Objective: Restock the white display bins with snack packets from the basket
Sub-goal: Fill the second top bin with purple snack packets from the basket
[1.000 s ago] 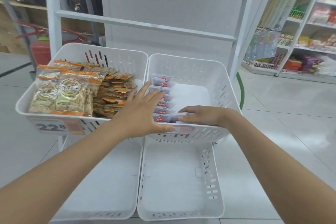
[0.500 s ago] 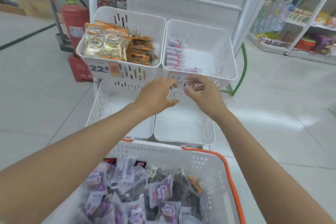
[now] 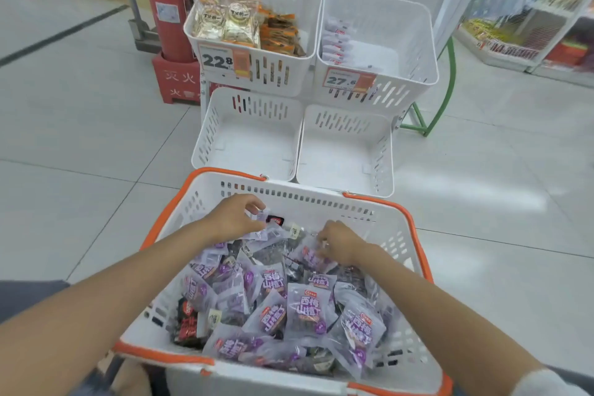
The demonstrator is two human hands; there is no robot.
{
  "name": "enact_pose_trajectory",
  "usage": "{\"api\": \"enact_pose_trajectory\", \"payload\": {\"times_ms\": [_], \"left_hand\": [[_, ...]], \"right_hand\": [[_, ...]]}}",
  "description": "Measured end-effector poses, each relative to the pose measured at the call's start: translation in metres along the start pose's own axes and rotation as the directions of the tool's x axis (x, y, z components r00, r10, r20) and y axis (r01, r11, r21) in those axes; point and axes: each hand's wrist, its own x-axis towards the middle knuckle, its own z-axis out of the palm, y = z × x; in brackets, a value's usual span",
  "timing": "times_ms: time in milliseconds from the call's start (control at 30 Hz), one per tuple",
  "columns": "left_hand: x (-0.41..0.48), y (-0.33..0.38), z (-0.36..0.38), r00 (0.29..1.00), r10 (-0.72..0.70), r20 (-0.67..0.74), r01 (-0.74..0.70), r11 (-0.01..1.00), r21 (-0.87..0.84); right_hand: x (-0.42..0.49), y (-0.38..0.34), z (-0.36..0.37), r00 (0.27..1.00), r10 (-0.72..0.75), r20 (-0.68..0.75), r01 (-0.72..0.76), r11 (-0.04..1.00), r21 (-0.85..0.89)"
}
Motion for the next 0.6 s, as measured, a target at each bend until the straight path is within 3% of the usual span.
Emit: {"api": "enact_pose_trajectory", "payload": {"times_ms": [33,100,167,200,267,367,433,500,600], "left_hand": [[-0.002,-0.001,0.003,1.000,-0.025,-0.008,0.025,0.997,-0.067],[-0.005,0.004,0.010,0.996,-0.073,0.055,0.085,0.962,-0.258],[-0.006,0.011,0.019,0.974,-0.088,0.208,0.171,0.889,-0.425],[-0.003,0.011,0.025,0.961,-0.093,0.262,0.211,0.855,-0.473],[0.002,0.006,0.034,0.963,-0.129,0.238,0.230,0.852,-0.470],[0.010,-0.001,0.040,0.965,-0.180,0.190,0.250,0.851,-0.462],[0.009,0.000,0.042,0.954,-0.193,0.230,0.286,0.819,-0.497],[0.008,0.001,0.044,0.947,-0.196,0.255,0.304,0.799,-0.518],[0.006,0.002,0.040,0.940,-0.184,0.286,0.319,0.766,-0.558]], "right_hand": [[-0.003,-0.002,-0.010,0.999,0.024,-0.043,-0.013,0.972,0.233],[-0.010,-0.014,-0.028,0.986,0.072,-0.153,0.039,0.781,0.623],[-0.014,-0.029,-0.039,0.980,0.039,-0.195,0.132,0.602,0.787],[-0.014,-0.034,-0.042,0.984,-0.013,-0.177,0.154,0.562,0.813],[-0.021,-0.042,-0.045,0.994,-0.094,-0.059,0.105,0.624,0.774],[-0.032,-0.032,-0.029,0.955,-0.104,0.277,-0.059,0.850,0.524],[-0.037,-0.025,-0.005,0.898,-0.154,0.412,0.010,0.944,0.331],[-0.039,-0.020,0.012,0.921,-0.216,0.325,0.099,0.935,0.341],[-0.038,-0.014,-0.007,0.990,-0.129,0.065,0.077,0.853,0.515]]}}
